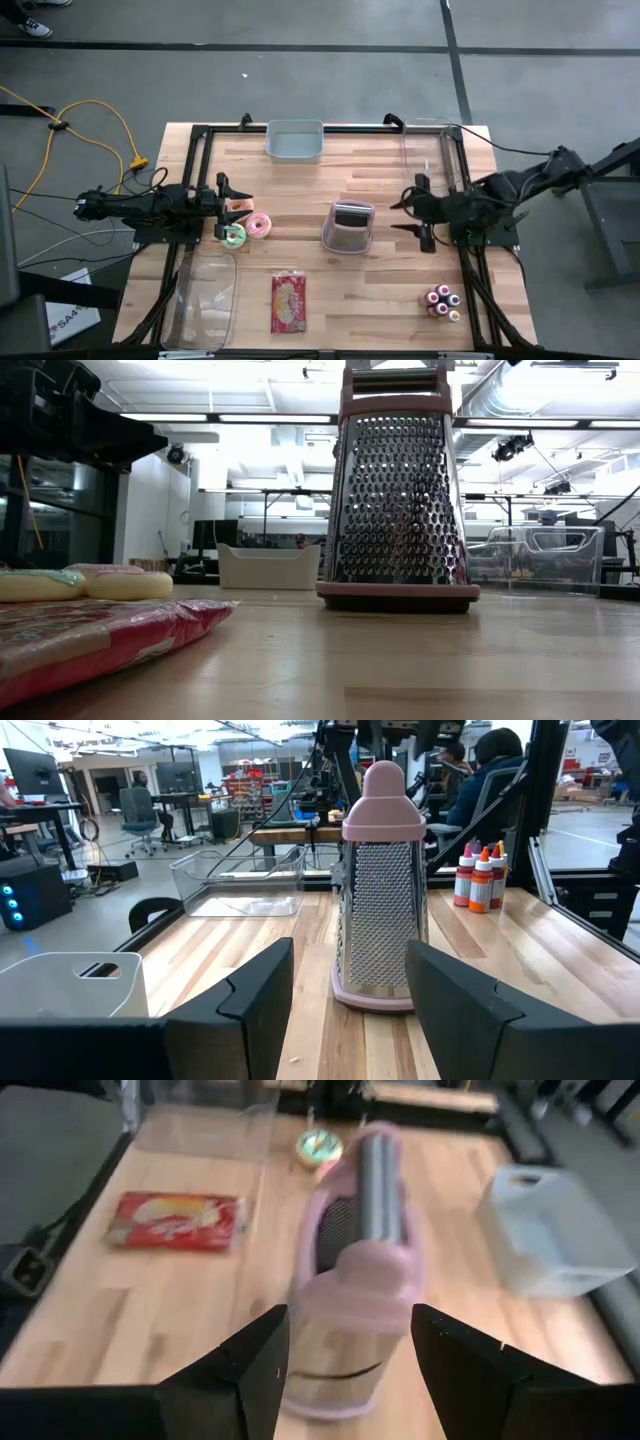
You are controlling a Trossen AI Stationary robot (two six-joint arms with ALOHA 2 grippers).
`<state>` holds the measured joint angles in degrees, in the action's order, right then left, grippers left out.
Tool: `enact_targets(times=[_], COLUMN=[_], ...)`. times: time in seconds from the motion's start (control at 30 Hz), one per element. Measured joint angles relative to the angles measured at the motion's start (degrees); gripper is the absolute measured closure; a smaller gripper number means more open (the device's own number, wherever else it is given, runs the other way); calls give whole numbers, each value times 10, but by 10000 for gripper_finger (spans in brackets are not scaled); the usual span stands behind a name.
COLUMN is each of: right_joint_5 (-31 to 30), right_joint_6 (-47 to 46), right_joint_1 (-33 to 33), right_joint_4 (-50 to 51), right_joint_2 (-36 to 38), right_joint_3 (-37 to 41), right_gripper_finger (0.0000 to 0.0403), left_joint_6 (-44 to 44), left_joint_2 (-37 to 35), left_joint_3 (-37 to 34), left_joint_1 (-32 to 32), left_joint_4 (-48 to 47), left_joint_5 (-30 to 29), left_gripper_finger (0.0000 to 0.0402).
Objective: Pick & Place Food Item
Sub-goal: Put the orange food coloring into the right transparent bin
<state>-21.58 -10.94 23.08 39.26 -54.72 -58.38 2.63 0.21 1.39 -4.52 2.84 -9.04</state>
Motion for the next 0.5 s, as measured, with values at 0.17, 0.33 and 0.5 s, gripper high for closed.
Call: enact_targets(times=[0.17,0.33,0.5], right_joint_5=[2,8,32], right_joint_6=[-79,-133,-162], right_joint_1=[35,57,75], right_joint_4=[61,120,139], right_joint_2=[-27,-41,-48], right_joint_3=[-16,-18,-18], right_gripper_finger=[202,202,202], left_joint_6=[0,0,0], left_joint_2=[0,0,0], left_joint_3=[0,0,0], left_joint_1=[0,0,0], left_joint_4=[0,0,0], left_joint_5=[0,0,0], left_gripper_finger=[214,214,214])
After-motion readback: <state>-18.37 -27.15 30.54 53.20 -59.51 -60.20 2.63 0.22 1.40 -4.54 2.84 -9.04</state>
